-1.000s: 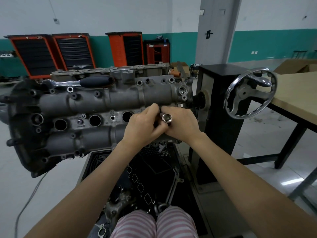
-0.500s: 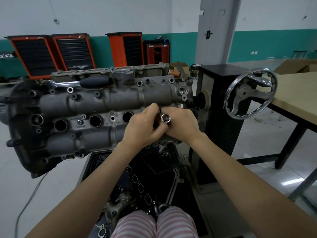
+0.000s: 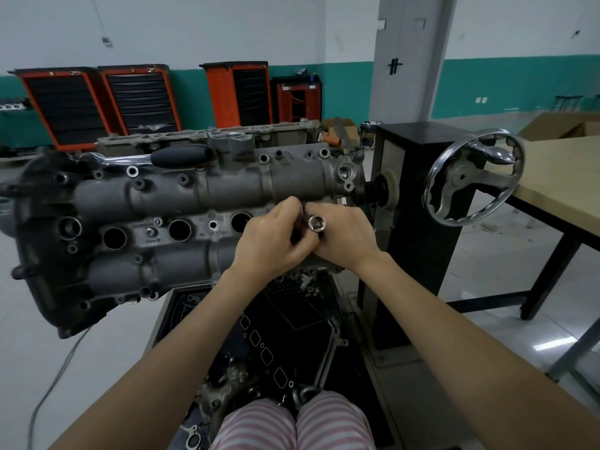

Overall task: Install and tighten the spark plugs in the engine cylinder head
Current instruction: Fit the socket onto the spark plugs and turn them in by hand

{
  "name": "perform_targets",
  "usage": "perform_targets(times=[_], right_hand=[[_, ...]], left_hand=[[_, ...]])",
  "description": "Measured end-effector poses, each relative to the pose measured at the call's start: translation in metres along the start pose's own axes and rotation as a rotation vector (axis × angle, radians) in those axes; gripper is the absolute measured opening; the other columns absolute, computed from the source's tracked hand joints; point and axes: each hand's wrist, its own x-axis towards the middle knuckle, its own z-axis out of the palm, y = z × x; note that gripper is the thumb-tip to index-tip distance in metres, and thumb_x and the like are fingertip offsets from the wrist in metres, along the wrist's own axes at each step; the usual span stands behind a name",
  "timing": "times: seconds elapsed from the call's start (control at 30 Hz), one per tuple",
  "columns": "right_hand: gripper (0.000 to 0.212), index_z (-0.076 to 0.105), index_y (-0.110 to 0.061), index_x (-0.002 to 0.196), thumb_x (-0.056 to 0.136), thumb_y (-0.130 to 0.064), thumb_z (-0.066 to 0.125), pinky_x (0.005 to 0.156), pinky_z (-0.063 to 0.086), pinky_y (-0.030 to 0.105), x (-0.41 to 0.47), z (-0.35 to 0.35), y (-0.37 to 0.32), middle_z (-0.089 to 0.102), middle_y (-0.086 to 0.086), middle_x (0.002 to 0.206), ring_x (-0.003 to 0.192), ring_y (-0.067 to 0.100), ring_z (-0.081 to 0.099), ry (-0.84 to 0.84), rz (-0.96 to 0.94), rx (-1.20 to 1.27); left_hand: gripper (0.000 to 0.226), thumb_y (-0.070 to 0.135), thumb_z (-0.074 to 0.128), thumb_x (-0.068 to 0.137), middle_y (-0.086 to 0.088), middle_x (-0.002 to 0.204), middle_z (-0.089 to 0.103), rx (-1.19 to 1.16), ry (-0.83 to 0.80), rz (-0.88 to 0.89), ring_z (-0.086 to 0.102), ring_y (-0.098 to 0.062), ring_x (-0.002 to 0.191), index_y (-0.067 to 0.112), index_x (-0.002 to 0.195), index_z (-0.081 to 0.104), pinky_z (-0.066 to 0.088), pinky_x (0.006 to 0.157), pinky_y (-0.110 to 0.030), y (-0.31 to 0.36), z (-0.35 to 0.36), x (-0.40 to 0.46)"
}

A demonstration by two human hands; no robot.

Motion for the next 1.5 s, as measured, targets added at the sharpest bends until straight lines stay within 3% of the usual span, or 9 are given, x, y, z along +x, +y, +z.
perform_targets(times=[0.2, 0.4, 0.5, 0.6, 0.87, 1.03, 1.13, 1.43, 1.5], right_hand=[[0.015, 0.053, -0.01, 0.063, 0.071, -0.017, 0.063, 0.043, 0.027, 0.024, -0.0011, 0.0009, 0.0, 0.056, 0.0, 0.056, 0.049, 0.022, 0.053, 0.037, 0.026, 0.004], [0.014, 0.055, -0.01, 0.071, 0.072, -0.02, 0.065, 0.046, 0.03, 0.025, 0.0005, 0.0005, -0.0004, 0.059, 0.002, 0.063, 0.055, 0.027, 0.057, -0.023, 0.038, -0.024], [0.015, 0.058, -0.01, 0.065, 0.074, -0.022, 0.056, 0.044, 0.034, 0.026, -0.001, -0.0005, -0.0006, 0.06, 0.001, 0.061, 0.054, 0.024, 0.057, -0.013, 0.018, 0.009], [0.023, 0.054, -0.01, 0.062, 0.074, -0.029, 0.046, 0.043, 0.028, 0.023, -0.001, -0.0009, -0.0016, 0.057, -0.001, 0.057, 0.05, 0.021, 0.054, 0.033, 0.018, 0.019], [0.016, 0.051, -0.011, 0.067, 0.07, -0.018, 0.065, 0.045, 0.026, 0.023, 0.0001, 0.0003, -0.0006, 0.056, 0.0, 0.057, 0.05, 0.025, 0.054, 0.015, 0.036, -0.006], [0.025, 0.054, -0.012, 0.06, 0.074, -0.03, 0.045, 0.043, 0.024, 0.021, -0.0015, -0.0016, -0.0016, 0.056, -0.002, 0.054, 0.046, 0.019, 0.052, 0.062, 0.002, 0.035], [0.018, 0.044, -0.014, 0.067, 0.073, -0.026, 0.055, 0.042, 0.017, 0.021, -0.0002, -0.0005, -0.0013, 0.052, -0.002, 0.054, 0.045, 0.021, 0.05, 0.048, 0.028, 0.017], [0.013, 0.055, -0.011, 0.063, 0.072, -0.017, 0.061, 0.042, 0.037, 0.028, -0.0006, 0.0003, -0.0003, 0.058, 0.0, 0.058, 0.051, 0.023, 0.056, 0.006, 0.011, 0.031], [0.017, 0.051, -0.012, 0.061, 0.073, -0.023, 0.055, 0.042, 0.031, 0.026, -0.001, 0.0009, 0.0, 0.057, -0.001, 0.056, 0.05, 0.022, 0.054, 0.032, 0.027, 0.026]], left_hand=[[0.035, 0.026, 0.053, 0.082, -0.006, 0.044, 0.045, 0.049, 0.023, 0.067, 0.042, -0.022, 0.036, 0.005, 0.054, 0.046, 0.029, 0.039, -0.023, -0.003, 0.0006, 0.0005], [0.026, 0.025, 0.049, 0.08, 0.007, 0.053, 0.033, 0.011, 0.02, 0.035, 0.037, -0.019, 0.038, 0.006, 0.064, 0.041, 0.02, 0.044, -0.017, 0.0011, -0.0012, 0.0009], [0.03, 0.028, 0.053, 0.08, 0.0, 0.048, 0.041, 0.047, 0.024, 0.02, 0.04, -0.021, 0.039, 0.005, 0.063, 0.044, 0.025, 0.041, -0.022, -0.0011, 0.0002, 0.0008], [0.034, 0.029, 0.053, 0.081, -0.004, 0.044, 0.045, 0.078, 0.039, 0.041, 0.042, -0.022, 0.037, 0.006, 0.057, 0.045, 0.026, 0.042, -0.021, -0.0025, 0.0017, 0.0008], [0.027, 0.028, 0.049, 0.079, -0.001, 0.052, 0.043, 0.002, 0.014, -0.005, 0.041, -0.023, 0.039, 0.005, 0.067, 0.043, 0.028, 0.041, -0.024, 0.0013, -0.0002, 0.0007], [0.035, 0.03, 0.053, 0.081, -0.004, 0.044, 0.044, 0.076, 0.047, 0.049, 0.042, -0.022, 0.036, 0.006, 0.057, 0.045, 0.031, 0.038, -0.024, -0.0014, 0.0015, 0.0016], [0.034, 0.026, 0.052, 0.082, -0.004, 0.044, 0.042, 0.047, 0.057, 0.063, 0.038, -0.022, 0.035, 0.005, 0.057, 0.043, 0.025, 0.038, -0.023, -0.0016, 0.0008, 0.0007], [0.033, 0.031, 0.052, 0.081, -0.002, 0.047, 0.044, 0.072, 0.018, 0.03, 0.042, -0.022, 0.038, 0.005, 0.062, 0.044, 0.026, 0.039, -0.022, -0.0013, 0.0002, 0.0013], [0.036, 0.029, 0.053, 0.083, -0.004, 0.045, 0.044, 0.074, 0.033, 0.071, 0.042, -0.022, 0.037, 0.005, 0.058, 0.045, 0.029, 0.037, -0.024, -0.0023, 0.0002, 0.001]])
